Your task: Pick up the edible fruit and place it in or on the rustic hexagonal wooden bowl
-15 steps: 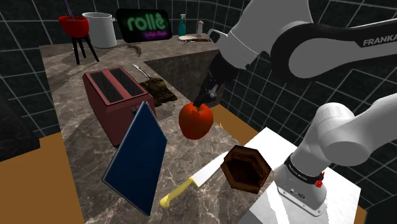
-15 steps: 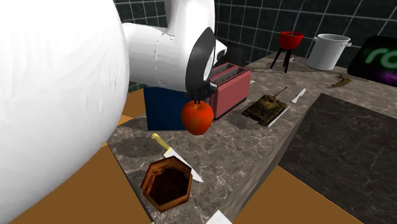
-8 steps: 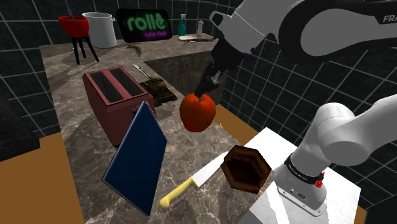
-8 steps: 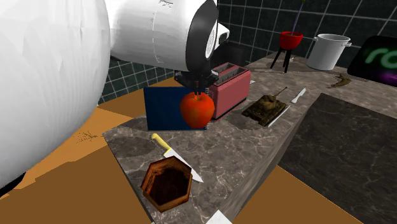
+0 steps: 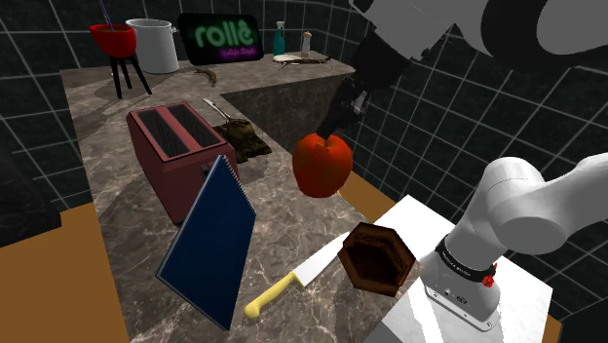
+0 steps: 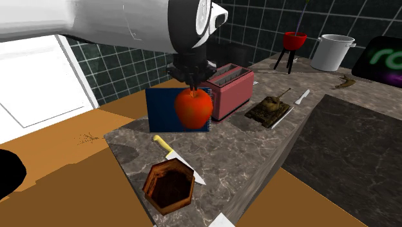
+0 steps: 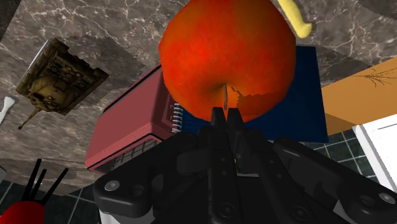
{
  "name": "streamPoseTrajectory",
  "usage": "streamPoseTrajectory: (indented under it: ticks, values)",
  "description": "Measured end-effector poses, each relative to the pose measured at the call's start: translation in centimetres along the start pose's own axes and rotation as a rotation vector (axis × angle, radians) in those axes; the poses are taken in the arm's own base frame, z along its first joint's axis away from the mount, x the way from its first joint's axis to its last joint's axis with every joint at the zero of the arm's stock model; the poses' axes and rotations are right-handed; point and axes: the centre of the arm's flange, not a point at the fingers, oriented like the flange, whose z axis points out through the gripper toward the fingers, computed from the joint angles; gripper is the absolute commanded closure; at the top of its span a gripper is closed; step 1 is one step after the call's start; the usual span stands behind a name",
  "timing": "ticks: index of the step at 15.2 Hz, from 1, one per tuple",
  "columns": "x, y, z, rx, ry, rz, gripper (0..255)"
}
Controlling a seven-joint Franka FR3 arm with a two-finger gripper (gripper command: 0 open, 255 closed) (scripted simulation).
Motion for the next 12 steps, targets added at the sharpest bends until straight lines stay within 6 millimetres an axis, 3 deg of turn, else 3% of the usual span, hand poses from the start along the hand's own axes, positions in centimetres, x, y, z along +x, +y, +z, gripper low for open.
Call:
streamPoseTrajectory:
  ticks: [12]
  values:
    - [-9.9, -6.0, -10.7, 0.0, 0.0, 0.0, 255]
